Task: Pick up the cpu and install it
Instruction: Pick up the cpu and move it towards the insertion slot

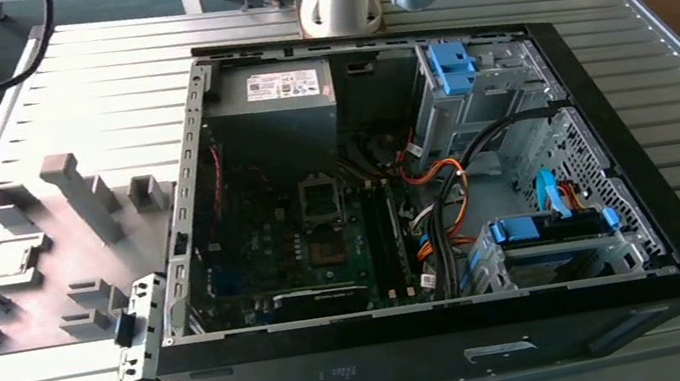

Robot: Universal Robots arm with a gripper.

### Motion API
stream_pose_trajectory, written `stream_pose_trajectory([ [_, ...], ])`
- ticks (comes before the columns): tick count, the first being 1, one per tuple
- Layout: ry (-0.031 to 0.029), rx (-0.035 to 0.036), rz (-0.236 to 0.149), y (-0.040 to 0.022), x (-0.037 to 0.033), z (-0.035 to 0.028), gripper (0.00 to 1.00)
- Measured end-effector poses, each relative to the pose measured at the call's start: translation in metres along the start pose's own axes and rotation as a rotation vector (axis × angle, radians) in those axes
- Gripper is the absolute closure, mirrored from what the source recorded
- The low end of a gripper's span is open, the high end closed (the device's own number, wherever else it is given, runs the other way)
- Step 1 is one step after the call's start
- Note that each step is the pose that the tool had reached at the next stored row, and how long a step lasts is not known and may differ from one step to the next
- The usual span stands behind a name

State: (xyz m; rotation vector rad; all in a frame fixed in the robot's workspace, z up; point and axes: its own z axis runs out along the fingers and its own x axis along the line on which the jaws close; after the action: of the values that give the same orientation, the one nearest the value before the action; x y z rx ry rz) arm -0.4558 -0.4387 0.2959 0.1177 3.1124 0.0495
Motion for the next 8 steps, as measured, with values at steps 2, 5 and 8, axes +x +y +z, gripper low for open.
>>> stream_pose_trajectory([
  [2, 0.0000, 0.0000, 0.000, -0.0001, 0.0001, 0.0036, 0.47],
  [5, 0.0000, 0.0000, 0.000, -0.0003, 0.0003, 0.0089, 0.47],
  [8, 0.0000, 0.0000, 0.000, -0.0005, 0.0004, 0.0145, 0.47],
])
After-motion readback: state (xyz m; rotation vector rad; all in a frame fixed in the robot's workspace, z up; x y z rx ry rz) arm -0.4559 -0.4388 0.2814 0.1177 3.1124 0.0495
